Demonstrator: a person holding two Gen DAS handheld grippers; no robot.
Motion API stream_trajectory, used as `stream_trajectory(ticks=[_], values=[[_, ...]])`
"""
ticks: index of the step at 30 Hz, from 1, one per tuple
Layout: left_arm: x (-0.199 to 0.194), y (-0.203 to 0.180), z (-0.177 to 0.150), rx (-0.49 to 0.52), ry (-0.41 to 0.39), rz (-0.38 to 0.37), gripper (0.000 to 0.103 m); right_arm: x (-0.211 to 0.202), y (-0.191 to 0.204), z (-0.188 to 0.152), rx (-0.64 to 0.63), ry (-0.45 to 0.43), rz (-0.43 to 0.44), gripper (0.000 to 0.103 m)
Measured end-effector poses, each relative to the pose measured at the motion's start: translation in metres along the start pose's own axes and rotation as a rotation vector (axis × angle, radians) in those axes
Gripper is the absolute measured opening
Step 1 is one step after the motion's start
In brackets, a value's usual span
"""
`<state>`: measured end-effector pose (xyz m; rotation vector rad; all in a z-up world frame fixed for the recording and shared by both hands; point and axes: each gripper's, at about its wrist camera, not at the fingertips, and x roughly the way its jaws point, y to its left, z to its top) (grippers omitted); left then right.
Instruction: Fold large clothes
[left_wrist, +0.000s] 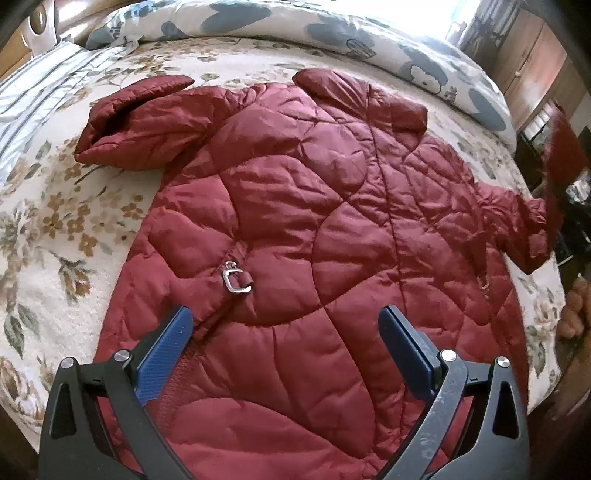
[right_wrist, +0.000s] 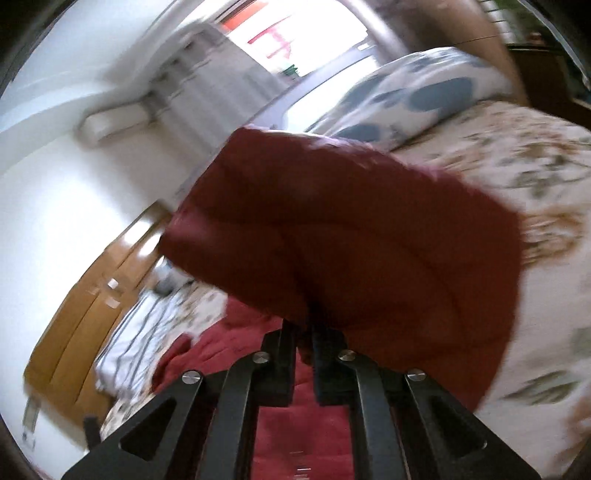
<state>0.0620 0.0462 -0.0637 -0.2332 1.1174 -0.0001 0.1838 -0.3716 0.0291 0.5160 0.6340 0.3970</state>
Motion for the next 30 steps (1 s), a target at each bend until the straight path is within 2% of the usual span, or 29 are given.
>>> stream_trajectory(ticks=[6,13,15,21,23,26,28,30], values=[[-0.009,0.011,0.008,-0.012,-0.026,-0.034,0.102,0.077,0.06,-0.033,-0.107,0.174,0.037,0.006],[-0.004,0.031,0.032,-0.063,-0.016,-0.14,0.102,0.151,0.087,-0.075,-0.198,0.33,0.007,0.006],[0.001,0.034,0.042,-0.078,-0.008,-0.175,0.101,0.156,0.094,-0.089,-0.225,0.357,0.013,0.006],[0.036,0.045,0.083,-0.138,0.046,-0.279,0.102,0.172,0.124,-0.118,-0.317,0.424,0.106,0.006],[0.053,0.05,0.097,-0.179,0.079,-0.321,0.102,0.175,0.129,-0.127,-0.34,0.441,0.115,0.008],[0.074,0.056,0.115,-0.23,0.103,-0.337,0.101,0.179,0.134,-0.137,-0.382,0.459,0.102,0.011],[0.086,0.055,0.123,-0.232,0.12,-0.355,0.095,0.179,0.134,-0.139,-0.383,0.463,0.101,0.012],[0.098,0.048,0.13,-0.197,0.143,-0.349,0.065,0.179,0.132,-0.139,-0.37,0.467,0.106,0.012]])
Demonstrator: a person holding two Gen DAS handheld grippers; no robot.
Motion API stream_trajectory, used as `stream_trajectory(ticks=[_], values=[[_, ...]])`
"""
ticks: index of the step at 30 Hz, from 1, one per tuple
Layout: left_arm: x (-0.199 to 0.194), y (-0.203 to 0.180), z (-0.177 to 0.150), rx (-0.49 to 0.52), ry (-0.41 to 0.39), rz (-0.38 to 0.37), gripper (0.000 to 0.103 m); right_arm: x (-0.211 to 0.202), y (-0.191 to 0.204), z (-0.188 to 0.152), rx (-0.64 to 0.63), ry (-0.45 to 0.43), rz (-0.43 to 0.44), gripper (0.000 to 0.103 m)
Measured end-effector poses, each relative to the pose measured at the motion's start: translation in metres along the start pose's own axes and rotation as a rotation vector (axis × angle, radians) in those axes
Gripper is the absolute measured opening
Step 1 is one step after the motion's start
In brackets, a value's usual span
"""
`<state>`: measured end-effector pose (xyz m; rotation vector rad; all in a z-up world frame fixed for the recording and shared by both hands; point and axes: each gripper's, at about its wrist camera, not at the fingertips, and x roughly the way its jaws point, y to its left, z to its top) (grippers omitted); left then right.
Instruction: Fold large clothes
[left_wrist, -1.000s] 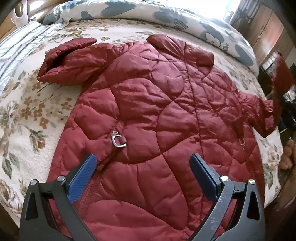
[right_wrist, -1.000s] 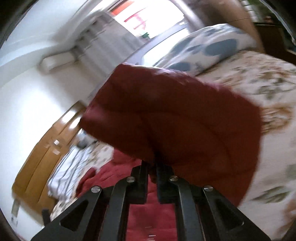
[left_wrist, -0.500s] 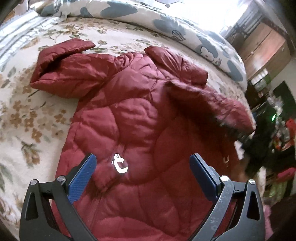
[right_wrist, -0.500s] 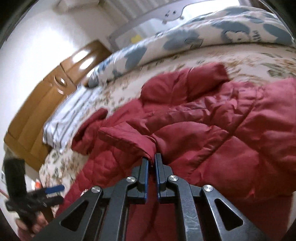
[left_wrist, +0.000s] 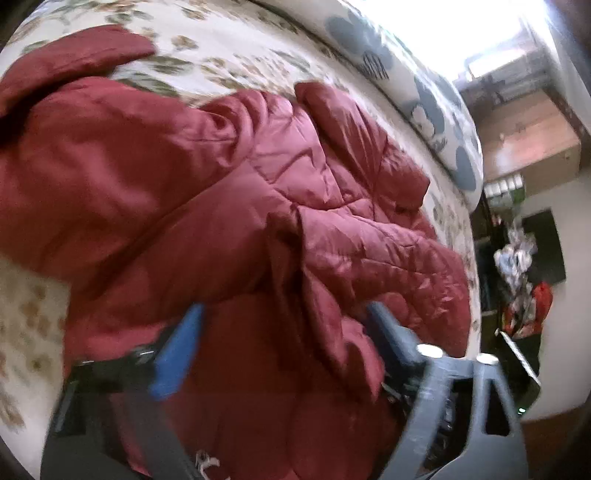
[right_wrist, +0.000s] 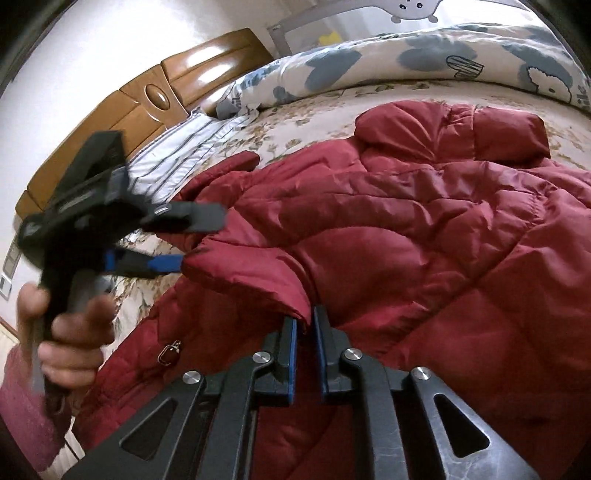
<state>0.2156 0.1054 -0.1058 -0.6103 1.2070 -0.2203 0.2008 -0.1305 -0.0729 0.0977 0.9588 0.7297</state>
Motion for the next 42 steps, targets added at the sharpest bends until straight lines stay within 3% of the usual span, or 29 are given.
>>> stream_trajectory(ticks=[1,2,3,6,9,12,15,17,20,22,26,29,32,35,39,42], values=[[0.006,-0.003,0.002,0.022,0.011,0.014,0.055,-0.001,-0.002,-0.001,0.011,0.001,0.005,0.013],[0.009,-0.004,0.004,0.034,0.022,-0.002,0.034,-0.001,-0.002,-0.002,0.019,0.004,0.003,0.014],[0.011,-0.005,0.005,0.044,0.03,-0.023,0.022,-0.003,-0.003,-0.004,0.025,0.008,0.003,0.016],[0.001,-0.012,0.004,0.127,-0.011,0.022,0.018,-0.024,-0.01,-0.016,0.051,0.003,-0.002,0.029],[-0.014,-0.01,0.004,0.194,-0.062,0.102,0.016,-0.054,-0.021,-0.024,0.079,-0.047,-0.074,0.029],[-0.026,-0.007,0.007,0.237,-0.109,0.186,0.016,-0.096,-0.053,-0.021,0.171,-0.158,-0.174,0.031],[-0.023,-0.005,0.01,0.254,-0.101,0.216,0.016,-0.118,-0.088,-0.009,0.26,-0.231,-0.277,0.033],[-0.018,-0.01,0.009,0.283,-0.101,0.258,0.016,-0.117,-0.108,0.001,0.293,-0.215,-0.323,0.041],[-0.024,-0.011,0.002,0.283,-0.139,0.31,0.023,-0.094,-0.127,0.01,0.303,-0.142,-0.37,0.041],[-0.038,-0.009,-0.004,0.256,-0.197,0.331,0.034,-0.077,-0.137,0.006,0.306,-0.079,-0.398,0.04],[-0.066,-0.019,-0.021,0.256,-0.279,0.272,0.035,-0.062,-0.139,-0.008,0.282,-0.06,-0.433,0.041],[-0.062,-0.042,-0.034,0.305,-0.269,0.194,0.036,-0.057,-0.137,-0.011,0.262,-0.063,-0.461,0.042],[-0.036,-0.057,-0.037,0.347,-0.235,0.248,0.041,-0.055,-0.135,-0.011,0.245,-0.062,-0.474,0.044],[0.004,-0.045,-0.031,0.321,-0.168,0.314,0.041,-0.058,-0.138,-0.013,0.255,-0.07,-0.455,0.044],[0.023,-0.025,-0.031,0.283,-0.136,0.294,0.041,-0.068,-0.134,-0.013,0.288,-0.09,-0.44,0.044],[0.024,-0.025,-0.03,0.285,-0.137,0.291,0.041,-0.084,-0.116,-0.012,0.279,-0.155,-0.427,0.047]])
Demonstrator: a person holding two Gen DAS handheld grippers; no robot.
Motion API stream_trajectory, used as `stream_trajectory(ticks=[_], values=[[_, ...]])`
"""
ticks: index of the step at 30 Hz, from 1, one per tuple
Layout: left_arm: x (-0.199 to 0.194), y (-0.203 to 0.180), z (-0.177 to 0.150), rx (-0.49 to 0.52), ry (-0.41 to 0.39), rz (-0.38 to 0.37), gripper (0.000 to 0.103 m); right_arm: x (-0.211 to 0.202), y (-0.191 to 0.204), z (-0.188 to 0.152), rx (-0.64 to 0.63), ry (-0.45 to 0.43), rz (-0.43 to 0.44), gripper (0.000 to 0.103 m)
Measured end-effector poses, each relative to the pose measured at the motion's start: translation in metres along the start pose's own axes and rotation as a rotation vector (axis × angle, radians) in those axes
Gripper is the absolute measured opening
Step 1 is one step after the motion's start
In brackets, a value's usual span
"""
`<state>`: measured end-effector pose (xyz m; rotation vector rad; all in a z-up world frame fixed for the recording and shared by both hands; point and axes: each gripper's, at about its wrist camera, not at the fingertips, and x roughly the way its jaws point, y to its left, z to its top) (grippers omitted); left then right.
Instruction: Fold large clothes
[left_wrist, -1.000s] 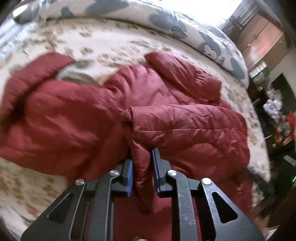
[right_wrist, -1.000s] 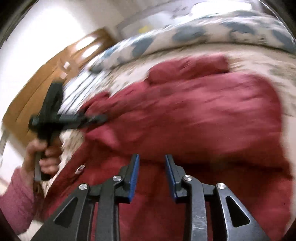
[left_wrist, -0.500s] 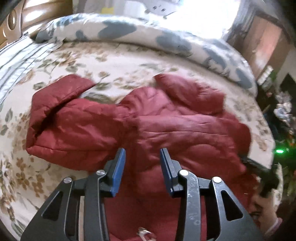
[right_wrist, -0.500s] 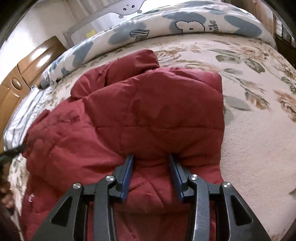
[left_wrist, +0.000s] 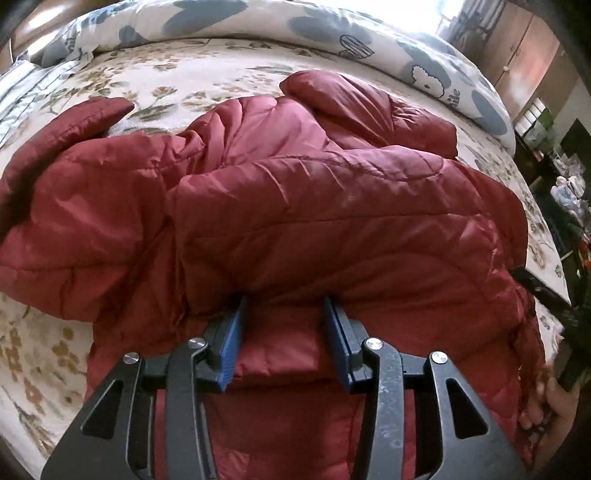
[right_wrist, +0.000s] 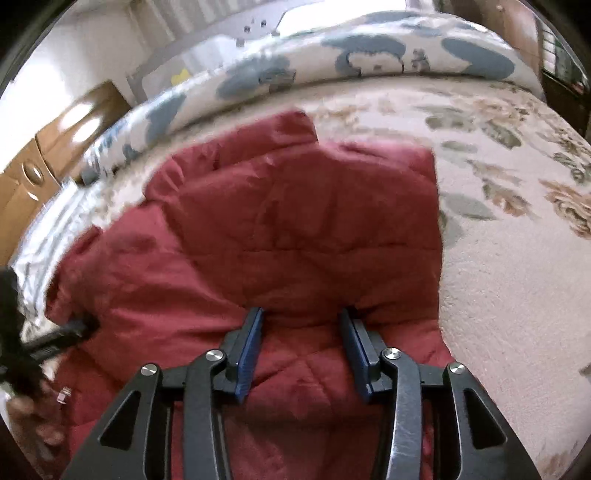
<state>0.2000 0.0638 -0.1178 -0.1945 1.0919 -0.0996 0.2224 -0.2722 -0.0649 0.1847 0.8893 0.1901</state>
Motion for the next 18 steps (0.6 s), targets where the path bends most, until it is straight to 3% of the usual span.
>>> stream_trajectory(ticks=[2,6,13,18], values=[[0.001,-0.002,-0.002,0.007,-0.006,0.007,0.042,-0.005,0.01,-0.001,-0.034,-0.011,-0.003,0.048],[0.0,0.001,-0.007,0.006,-0.012,0.001,0.042,0.029,0.012,-0.01,-0.08,0.094,-0.055,0.054],[-0.014,0.001,-0.009,0.015,-0.026,0.002,0.042,0.026,0.008,-0.008,-0.053,0.079,-0.04,0.054],[-0.041,0.019,-0.012,-0.011,-0.057,0.01,0.051,-0.004,0.003,-0.006,0.019,0.05,0.023,0.055]])
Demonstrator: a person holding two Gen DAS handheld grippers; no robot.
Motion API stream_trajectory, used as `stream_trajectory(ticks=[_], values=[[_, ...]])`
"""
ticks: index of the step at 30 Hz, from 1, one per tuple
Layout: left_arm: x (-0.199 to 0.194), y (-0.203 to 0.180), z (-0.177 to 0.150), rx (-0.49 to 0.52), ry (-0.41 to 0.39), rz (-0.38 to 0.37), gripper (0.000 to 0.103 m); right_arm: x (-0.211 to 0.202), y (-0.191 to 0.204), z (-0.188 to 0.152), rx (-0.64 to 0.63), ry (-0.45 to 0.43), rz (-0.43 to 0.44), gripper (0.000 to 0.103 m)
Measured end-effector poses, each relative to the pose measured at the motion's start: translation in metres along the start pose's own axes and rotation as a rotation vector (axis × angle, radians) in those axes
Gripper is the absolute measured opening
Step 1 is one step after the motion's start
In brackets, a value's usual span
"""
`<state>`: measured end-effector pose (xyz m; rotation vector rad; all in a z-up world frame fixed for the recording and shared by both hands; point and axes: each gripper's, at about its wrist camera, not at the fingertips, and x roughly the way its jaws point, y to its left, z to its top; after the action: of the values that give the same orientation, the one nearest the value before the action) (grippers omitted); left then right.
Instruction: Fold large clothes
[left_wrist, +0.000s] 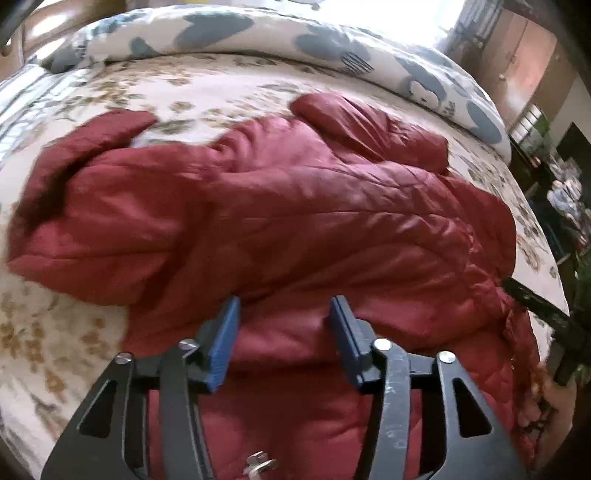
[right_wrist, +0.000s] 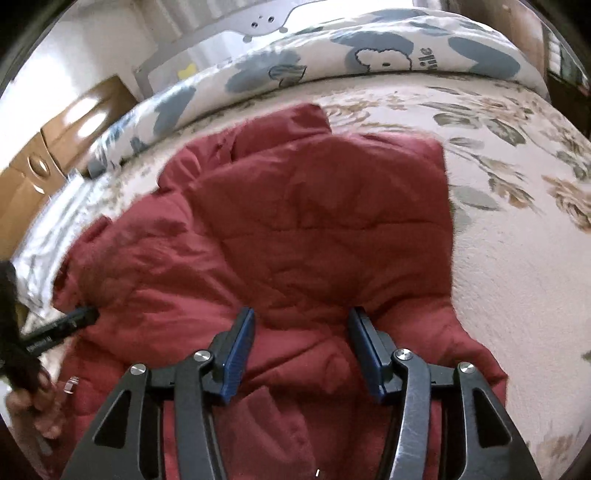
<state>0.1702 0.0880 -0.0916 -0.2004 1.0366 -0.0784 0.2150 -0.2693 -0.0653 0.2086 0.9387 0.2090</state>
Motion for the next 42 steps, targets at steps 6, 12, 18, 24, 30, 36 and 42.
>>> stream_trajectory(ticks=[6,12,18,24,30,36,42], values=[[-0.021,0.033,0.0,-0.043,-0.039,0.105,0.054,-0.028,0.004,-0.007,0.0,-0.015,0.068,0.056],[-0.029,0.068,0.009,-0.086,-0.067,0.215,0.066,-0.042,0.007,-0.025,0.018,0.01,0.122,0.066],[-0.032,0.097,0.022,-0.121,-0.07,0.271,0.066,-0.05,0.011,-0.039,0.035,0.02,0.155,0.068],[-0.021,0.116,0.046,-0.09,-0.067,0.411,0.073,-0.055,0.019,-0.048,0.019,0.047,0.185,0.068],[0.016,0.132,0.077,-0.045,-0.001,0.529,0.073,-0.061,0.029,-0.053,-0.009,0.062,0.188,0.07],[0.042,0.149,0.086,-0.07,0.036,0.585,0.073,-0.058,0.031,-0.059,-0.012,0.082,0.189,0.071],[0.044,0.158,0.086,-0.122,0.047,0.532,0.032,-0.058,0.032,-0.062,-0.007,0.081,0.195,0.071]])
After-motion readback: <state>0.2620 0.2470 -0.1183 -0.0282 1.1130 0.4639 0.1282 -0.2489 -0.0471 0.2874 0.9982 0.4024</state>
